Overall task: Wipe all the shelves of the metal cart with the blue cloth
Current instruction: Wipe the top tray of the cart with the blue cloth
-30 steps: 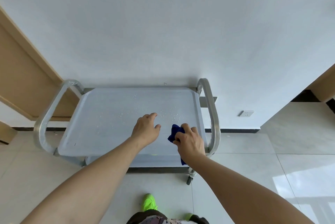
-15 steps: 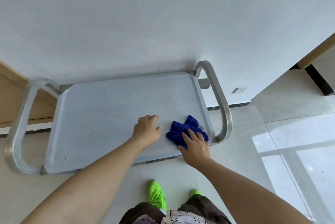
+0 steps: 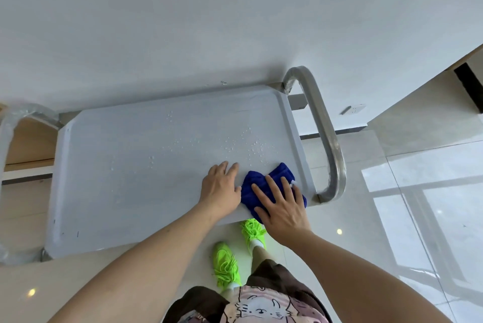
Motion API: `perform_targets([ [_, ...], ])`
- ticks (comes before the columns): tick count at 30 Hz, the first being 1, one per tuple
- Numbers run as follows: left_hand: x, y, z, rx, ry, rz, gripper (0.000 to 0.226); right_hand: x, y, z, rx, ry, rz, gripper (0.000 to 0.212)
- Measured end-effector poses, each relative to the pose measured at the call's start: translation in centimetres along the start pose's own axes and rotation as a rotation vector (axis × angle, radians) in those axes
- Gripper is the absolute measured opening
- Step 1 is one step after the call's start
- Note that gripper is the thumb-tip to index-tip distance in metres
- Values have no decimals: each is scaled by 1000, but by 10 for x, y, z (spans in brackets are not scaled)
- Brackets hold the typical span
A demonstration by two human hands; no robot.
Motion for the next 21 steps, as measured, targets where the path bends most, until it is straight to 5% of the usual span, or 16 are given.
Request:
perform_targets([
  [8, 0, -4, 40, 149, -4, 115, 70, -17, 16, 21, -158, -3, 20, 83],
  [21, -2, -9, 67, 207, 35, 102, 68, -4, 35, 90, -241, 92, 75, 87],
])
Point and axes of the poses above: each hand's wrist, its own z-axis towards the middle knuckle, its own x-axis out of the back of the hand, y = z × x, the point moved 8 cm from there along z, towards the middle knuckle, and after that the axes turned 4 degrees about -z, right-handed, at the moved point
